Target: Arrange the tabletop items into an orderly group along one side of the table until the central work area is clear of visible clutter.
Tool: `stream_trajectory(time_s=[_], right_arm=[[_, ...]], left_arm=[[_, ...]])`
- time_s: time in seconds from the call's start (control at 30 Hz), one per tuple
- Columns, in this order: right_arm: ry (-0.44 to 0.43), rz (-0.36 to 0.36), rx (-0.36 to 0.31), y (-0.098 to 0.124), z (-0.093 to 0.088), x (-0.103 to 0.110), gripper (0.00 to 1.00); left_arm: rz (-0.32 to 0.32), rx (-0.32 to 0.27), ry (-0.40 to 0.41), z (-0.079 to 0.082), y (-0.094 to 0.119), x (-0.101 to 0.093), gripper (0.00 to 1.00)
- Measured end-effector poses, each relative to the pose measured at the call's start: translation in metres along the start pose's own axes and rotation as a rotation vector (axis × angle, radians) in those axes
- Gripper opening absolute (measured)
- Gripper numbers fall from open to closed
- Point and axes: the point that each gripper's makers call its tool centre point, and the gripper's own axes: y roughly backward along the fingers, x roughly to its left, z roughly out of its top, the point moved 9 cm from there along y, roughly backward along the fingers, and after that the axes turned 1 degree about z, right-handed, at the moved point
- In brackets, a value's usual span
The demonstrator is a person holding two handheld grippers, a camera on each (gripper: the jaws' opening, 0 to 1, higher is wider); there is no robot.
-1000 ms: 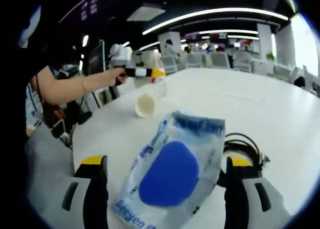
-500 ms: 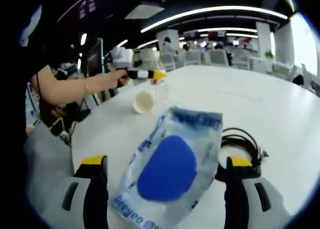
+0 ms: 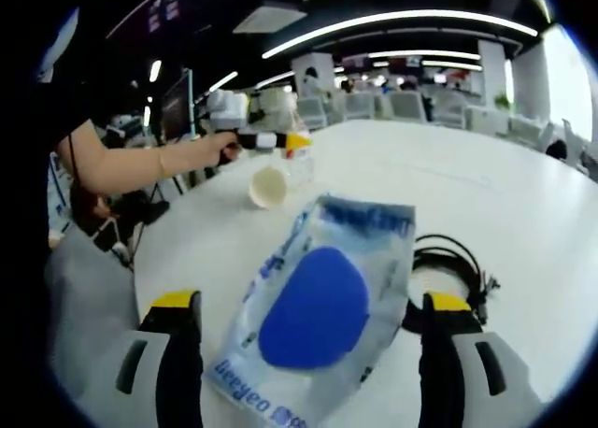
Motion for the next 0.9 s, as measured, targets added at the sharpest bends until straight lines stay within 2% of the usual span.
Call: stream_trajectory(time_s=[0.2,0.3,0.4,0.63,0.73,0.9], right_arm=[[0.004,0.007,0.007,-0.003,0.0,0.002,0.96],[0.004,0.01,-0.002,-0.004,0.002,0.003,0.96],[0.004,0.01,-0.008,-0.003,0.003,0.003,0.96],[0.005,0.011,-0.01,-0.001,0.003,0.005,0.96],[0.01,0.015,-0.01,-0.001,0.004,0.007,0.96],[0.016,0.021,-0.021,0.0,0.008,0.011,0.96]], left_arm=[[0.016,-0.011,-0.009,0.0,0.001,-0.005,0.44],[0.046,-0.033,0.021,0.0,-0.003,0.004,0.53],[0.032,-0.066,0.071,0.001,-0.005,0.011,0.59],[0.021,-0.058,0.031,0.003,0.004,0.017,0.74],[0.008,-0.055,0.021,0.005,0.012,0.011,0.84],[-0.02,-0.038,-0.032,0.007,0.026,0.003,0.93]])
